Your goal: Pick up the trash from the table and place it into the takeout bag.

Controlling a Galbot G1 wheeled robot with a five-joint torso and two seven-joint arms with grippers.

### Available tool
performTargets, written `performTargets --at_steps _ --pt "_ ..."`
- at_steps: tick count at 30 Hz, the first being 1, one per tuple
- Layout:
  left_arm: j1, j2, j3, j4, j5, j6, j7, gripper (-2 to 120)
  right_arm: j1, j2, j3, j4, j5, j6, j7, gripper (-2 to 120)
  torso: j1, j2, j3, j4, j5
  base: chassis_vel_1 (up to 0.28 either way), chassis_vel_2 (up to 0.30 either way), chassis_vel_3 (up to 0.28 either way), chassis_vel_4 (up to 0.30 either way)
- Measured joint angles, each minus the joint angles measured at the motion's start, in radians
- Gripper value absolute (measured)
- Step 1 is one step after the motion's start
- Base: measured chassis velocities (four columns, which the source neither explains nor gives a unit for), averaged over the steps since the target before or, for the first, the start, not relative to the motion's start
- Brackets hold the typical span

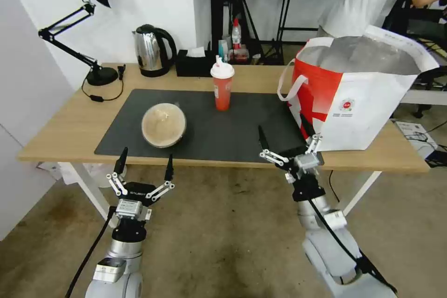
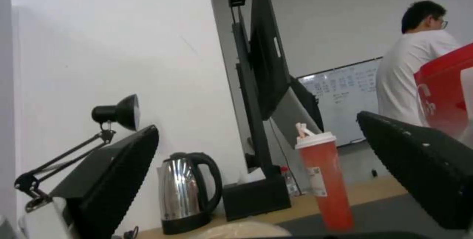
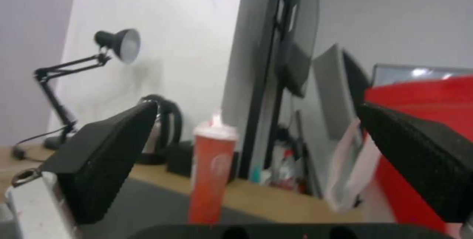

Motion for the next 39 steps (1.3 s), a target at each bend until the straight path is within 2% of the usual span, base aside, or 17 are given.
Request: performTargets --at_steps 10,19,39 --pt "0.022 0.0 0.006 -0.008 0.005 -0.015 0.0 100 0.07 -0.06 -0.044 -0.012 0.134 -0.112 -0.053 99 0.0 0.0 0.0 -0.0001 -0.0001 0.0 0.0 0.0 0.0" --pt "0.022 -0.001 0.013 -0.009 0.013 -0.017 0.0 100 0.151 -0.101 -0.089 -0.031 0.21 -0.168 -0.055 100 0.0 0.0 0.0 -0.0001 -0.0001 0.0 0.0 0.0 0.0" --pt "0.013 -0.001 0.002 -0.004 0.017 -0.012 0.0 100 0.355 -0.103 -0.18 -0.119 0.296 -0.244 -0.051 99 0.0 0.0 0.0 -0.0001 -0.0002 0.0 0.0 0.0 0.0"
